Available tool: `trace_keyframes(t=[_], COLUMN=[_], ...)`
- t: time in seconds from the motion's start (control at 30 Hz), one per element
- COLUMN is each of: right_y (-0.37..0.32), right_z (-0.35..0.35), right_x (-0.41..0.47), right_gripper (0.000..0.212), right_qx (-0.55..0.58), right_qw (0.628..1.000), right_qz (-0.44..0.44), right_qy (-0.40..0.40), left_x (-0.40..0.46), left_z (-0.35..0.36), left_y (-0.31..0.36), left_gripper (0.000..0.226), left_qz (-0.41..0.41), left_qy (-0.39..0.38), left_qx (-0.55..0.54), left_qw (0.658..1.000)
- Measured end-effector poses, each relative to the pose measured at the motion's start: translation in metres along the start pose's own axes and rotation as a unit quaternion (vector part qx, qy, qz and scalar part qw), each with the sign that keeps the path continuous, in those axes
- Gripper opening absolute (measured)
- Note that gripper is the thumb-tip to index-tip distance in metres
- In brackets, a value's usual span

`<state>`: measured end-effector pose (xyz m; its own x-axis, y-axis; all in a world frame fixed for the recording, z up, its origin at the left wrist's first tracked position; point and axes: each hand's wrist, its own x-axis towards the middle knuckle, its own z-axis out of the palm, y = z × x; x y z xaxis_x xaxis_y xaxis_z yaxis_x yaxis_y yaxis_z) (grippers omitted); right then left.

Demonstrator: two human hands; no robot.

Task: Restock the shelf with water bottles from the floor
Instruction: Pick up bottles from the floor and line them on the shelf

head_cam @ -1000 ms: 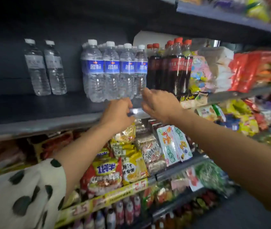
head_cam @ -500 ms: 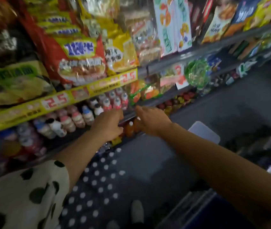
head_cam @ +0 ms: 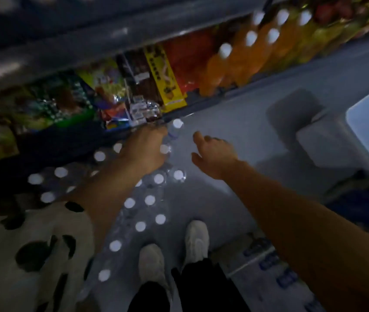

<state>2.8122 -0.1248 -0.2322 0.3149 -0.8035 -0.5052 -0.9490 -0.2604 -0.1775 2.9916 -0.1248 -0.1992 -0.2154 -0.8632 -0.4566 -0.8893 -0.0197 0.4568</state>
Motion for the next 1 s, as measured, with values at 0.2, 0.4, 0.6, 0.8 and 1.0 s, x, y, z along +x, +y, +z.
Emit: trace_keyframes(t=[0.2, 0.4, 0.6, 0.8, 1.0], right_y=[0.006, 0.011, 0.016, 0.026, 0.007], right_z=[0.076, 0.097, 0.081, -0.042, -0.258], right_x=[0.110, 0.182, 0.175, 0.066, -0.092], right_gripper=[0.061, 0.065, 0.053, 0.042, 0.023], right_qx=[-0.016, -0.042, -0.025, 0.064, 0.112], right_qw=[0.998, 0.999, 0.998, 0.991, 0.970], right_qz=[0.030, 0.006, -0.049, -0.098, -0.190], right_qy=[0.051, 0.034, 0.028, 0.067, 0.107], left_x=[0.065, 0.100, 0.096, 0.034, -0.060], left_z=[0.074, 0.099, 0.089, 0.019, -0.113], left_y=[-0.056, -0.084, -0.079, -0.020, 0.084], left_gripper=[0.052, 0.058, 0.052, 0.058, 0.085], left_qz=[-0.029, -0.044, -0.033, 0.001, 0.095], left_qy=[0.023, 0.052, 0.058, 0.056, -0.004], left_qx=[0.028, -0.010, -0.017, -0.076, -0.145], left_qw=[0.999, 0.998, 0.998, 0.996, 0.985])
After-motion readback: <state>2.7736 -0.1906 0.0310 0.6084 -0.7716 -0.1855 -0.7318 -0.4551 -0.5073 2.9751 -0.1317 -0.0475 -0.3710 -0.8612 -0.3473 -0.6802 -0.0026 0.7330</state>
